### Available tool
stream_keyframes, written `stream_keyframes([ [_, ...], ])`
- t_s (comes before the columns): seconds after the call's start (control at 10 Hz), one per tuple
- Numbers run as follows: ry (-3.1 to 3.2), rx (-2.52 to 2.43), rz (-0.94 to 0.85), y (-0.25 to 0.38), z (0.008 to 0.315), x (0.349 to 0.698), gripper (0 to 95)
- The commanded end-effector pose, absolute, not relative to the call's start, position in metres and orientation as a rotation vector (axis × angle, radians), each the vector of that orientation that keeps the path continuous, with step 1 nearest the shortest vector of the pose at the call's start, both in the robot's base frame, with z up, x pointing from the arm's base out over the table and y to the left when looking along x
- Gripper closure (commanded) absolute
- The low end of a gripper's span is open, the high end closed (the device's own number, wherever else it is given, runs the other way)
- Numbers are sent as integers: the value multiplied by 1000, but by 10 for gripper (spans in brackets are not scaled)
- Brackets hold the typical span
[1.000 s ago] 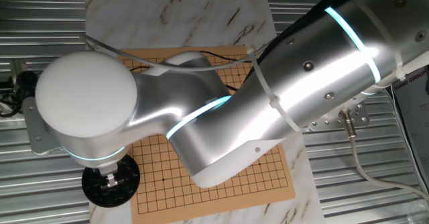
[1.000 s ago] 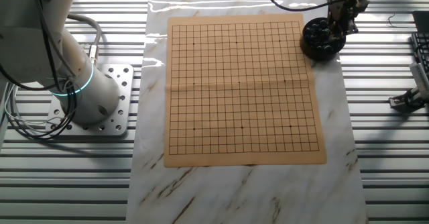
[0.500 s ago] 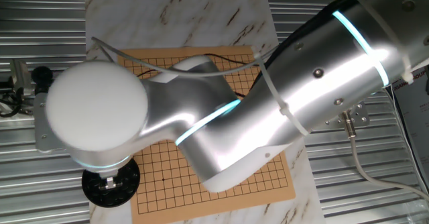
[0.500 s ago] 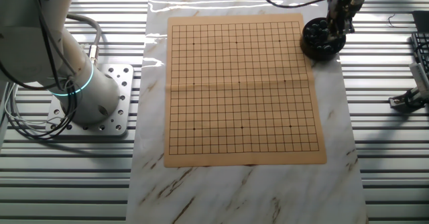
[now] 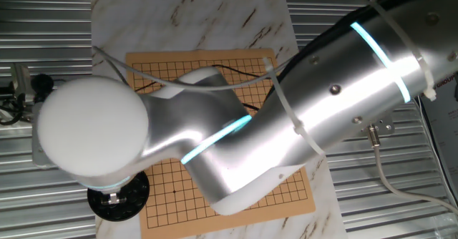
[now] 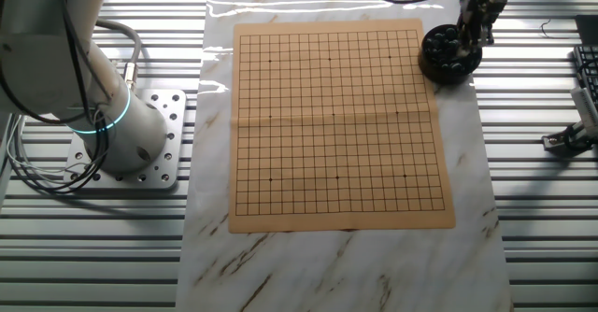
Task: Play the first move as black on the 3-4 point in the upper right corner of the Go board
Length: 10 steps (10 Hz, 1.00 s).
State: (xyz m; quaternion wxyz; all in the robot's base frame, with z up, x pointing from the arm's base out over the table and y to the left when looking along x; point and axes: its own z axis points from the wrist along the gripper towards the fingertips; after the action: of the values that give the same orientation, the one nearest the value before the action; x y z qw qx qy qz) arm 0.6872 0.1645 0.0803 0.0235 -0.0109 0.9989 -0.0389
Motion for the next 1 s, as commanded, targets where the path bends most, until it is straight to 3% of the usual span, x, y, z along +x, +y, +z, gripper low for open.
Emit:
stream_keyframes([
  [0.1, 3091, -37, -127, 165, 80, 688, 950],
  [1.0, 3075, 47, -107, 163, 79, 687, 950],
])
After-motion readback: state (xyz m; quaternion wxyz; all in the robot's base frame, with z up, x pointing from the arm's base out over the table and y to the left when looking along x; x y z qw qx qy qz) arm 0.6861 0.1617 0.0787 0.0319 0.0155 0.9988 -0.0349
